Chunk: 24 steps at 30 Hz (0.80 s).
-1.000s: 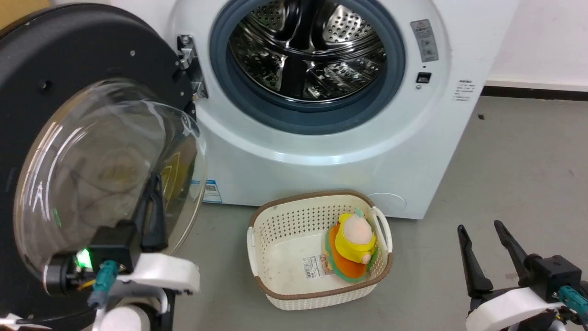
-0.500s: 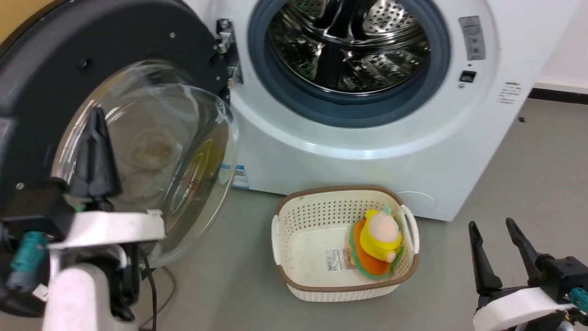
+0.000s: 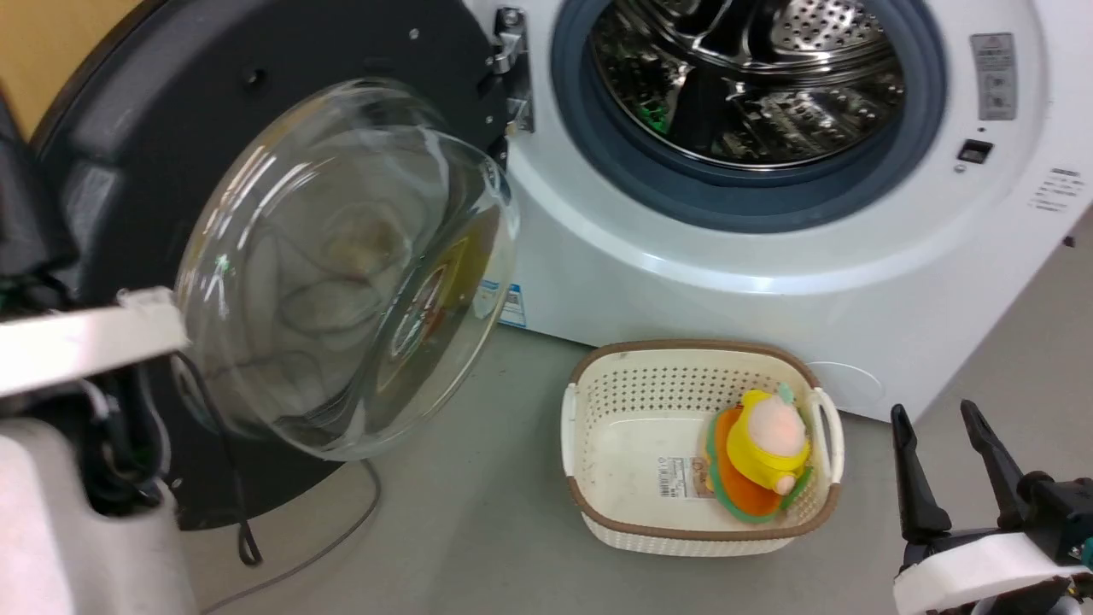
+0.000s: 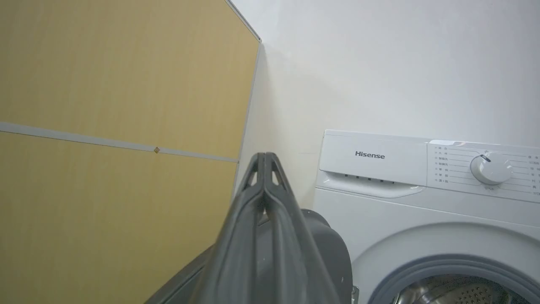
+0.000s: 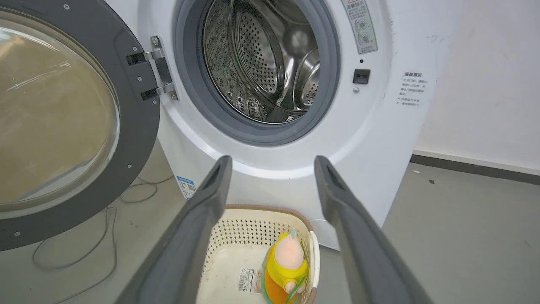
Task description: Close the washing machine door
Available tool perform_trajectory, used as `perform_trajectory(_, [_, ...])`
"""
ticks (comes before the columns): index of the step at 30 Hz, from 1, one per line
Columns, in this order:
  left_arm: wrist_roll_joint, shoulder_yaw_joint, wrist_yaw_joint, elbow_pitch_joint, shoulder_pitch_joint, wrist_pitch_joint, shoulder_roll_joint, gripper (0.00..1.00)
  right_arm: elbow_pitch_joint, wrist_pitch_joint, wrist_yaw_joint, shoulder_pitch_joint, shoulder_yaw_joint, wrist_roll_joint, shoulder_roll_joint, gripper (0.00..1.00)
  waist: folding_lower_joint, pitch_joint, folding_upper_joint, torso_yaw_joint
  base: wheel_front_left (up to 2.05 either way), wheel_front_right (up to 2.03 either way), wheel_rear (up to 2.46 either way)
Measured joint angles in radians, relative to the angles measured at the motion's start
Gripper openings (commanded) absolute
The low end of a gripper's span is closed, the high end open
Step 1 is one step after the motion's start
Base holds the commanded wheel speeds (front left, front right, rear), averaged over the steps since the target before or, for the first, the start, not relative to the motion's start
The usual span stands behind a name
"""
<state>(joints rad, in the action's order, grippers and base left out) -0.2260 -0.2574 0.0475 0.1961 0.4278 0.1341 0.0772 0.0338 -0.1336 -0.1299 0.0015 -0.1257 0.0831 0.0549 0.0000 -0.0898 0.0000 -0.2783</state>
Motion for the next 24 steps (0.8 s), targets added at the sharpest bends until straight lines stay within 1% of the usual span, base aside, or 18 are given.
perform_trajectory(3, [-0.046, -0.046, 0.005, -0.03, 0.046, 0.005, 0.012, 0.0, 0.005, -0.002, 0.0, 0.0, -0.005, 0.007, 0.0, 1.0, 0.0001, -0.004, 0.0, -0.023, 0.0, 0.0, 0.0])
perform_trajectory(7, [-0.136, -0.111, 0.009, -0.09, 0.094, 0.004, 0.039, 0.0, 0.015, -0.011, 0.0, 0.0, -0.007, 0.007, 0.0, 1.0, 0.0, -0.011, 0.0, -0.046, 0.0, 0.0, 0.0])
perform_trajectory(10, [-0.187, -0.156, 0.009, -0.145, 0.125, -0.018, 0.071, 0.0, 0.021, -0.02, 0.0, -0.002, -0.008, 0.01, 0.0, 1.0, 0.0, -0.017, 0.0, -0.06, 0.0, 0.0, 0.0])
perform_trajectory(14, [-0.267, -0.218, 0.009, -0.235, 0.172, -0.043, 0.099, 0.0, 0.029, -0.027, 0.0, -0.005, -0.01, 0.015, 0.0, 1.0, 0.0, -0.024, 0.0, -0.078, 0.0, 0.0, 0.0])
perform_trajectory(17, [-0.34, -0.255, 0.007, -0.32, 0.204, -0.098, 0.116, 0.0, 0.03, -0.035, 0.0, -0.013, -0.013, 0.016, 0.0, 1.0, 0.0, -0.029, 0.0, -0.091, 0.0, 0.0, 0.0])
perform_trajectory(18, [-0.379, -0.271, 0.003, -0.354, 0.216, -0.129, 0.117, 0.0, 0.031, -0.036, 0.0, -0.013, -0.016, 0.016, 0.0, 1.0, 0.0, -0.03, 0.0, -0.096, 0.0, 0.0, 0.0])
perform_trajectory(19, [-0.441, -0.293, -0.007, -0.387, 0.237, -0.172, 0.112, 0.0, 0.032, -0.037, 0.0, -0.014, -0.017, 0.016, 0.0, 1.0, 0.0, -0.031, 0.0, -0.1, 0.0, 0.0, 0.0])
perform_trajectory(21, [-0.55, -0.33, -0.012, -0.447, 0.271, -0.258, 0.115, 0.0, 0.033, -0.041, 0.0, -0.014, -0.025, 0.02, 0.0, 1.0, 0.0, -0.033, 0.0, -0.109, 0.0, 0.0, 0.0])
perform_trajectory(24, [-0.637, -0.376, -0.012, -0.515, 0.292, -0.335, 0.137, 0.0, 0.035, -0.047, 0.0, -0.014, -0.033, 0.023, 0.0, 1.0, 0.0, -0.038, 0.0, -0.121, 0.0, 0.0, 0.0])
